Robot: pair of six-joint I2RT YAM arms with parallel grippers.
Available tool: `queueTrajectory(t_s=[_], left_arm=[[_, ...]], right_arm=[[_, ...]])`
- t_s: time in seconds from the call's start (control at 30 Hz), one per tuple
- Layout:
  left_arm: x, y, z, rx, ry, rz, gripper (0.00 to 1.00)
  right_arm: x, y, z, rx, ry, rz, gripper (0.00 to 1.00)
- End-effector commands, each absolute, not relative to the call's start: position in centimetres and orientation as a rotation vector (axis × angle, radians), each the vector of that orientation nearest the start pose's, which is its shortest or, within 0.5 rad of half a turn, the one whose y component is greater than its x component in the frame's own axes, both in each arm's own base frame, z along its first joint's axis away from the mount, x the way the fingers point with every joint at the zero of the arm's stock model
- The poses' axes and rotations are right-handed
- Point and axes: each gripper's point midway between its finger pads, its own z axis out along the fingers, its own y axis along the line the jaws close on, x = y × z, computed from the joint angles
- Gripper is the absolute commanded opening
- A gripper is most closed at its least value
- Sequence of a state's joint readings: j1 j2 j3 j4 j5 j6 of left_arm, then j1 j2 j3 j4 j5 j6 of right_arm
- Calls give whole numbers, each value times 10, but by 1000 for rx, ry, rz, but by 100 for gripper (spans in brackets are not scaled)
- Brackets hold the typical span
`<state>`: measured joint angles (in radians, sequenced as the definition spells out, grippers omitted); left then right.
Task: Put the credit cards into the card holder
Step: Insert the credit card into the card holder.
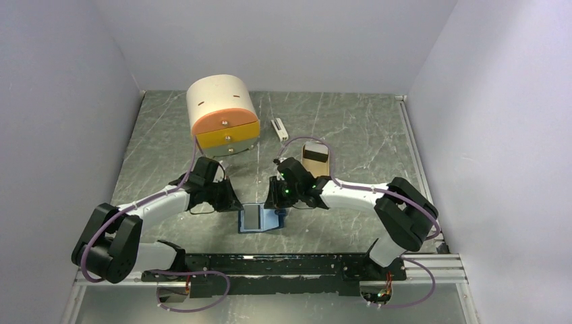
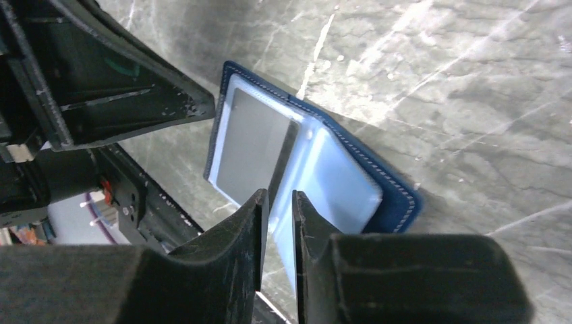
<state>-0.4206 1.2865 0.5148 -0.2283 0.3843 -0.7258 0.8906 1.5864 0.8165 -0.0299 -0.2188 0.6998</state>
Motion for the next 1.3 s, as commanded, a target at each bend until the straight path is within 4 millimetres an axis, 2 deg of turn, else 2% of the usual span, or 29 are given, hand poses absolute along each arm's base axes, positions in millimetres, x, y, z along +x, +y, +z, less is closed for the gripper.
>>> queueTrajectory(t_s=[0.0,0.3,0.43,0.57,0.77,1.07,1.27], left_arm=[[203,-199,40,-203,2709,-933,10],[204,-197,38,-218,2714,-905,9],[203,-198,37,-216,2710,-913,14],[202,-199,36,-215,2712,-915,13],[201,-196,30,-234,2734,-875,9],[199,-196,27,-235,2744,-860,9],[200,-189,26,-261,2747,-779,9]], right_arm=[[195,323,38,-375,2590,838,22],[192,319,19,-376,2620,822,21],[190,317,12,-373,2632,812,20],[187,315,7,-372,2642,812,19],[187,316,7,-373,2642,816,19],[186,316,6,-374,2644,818,19],[186,315,6,-372,2645,817,19]])
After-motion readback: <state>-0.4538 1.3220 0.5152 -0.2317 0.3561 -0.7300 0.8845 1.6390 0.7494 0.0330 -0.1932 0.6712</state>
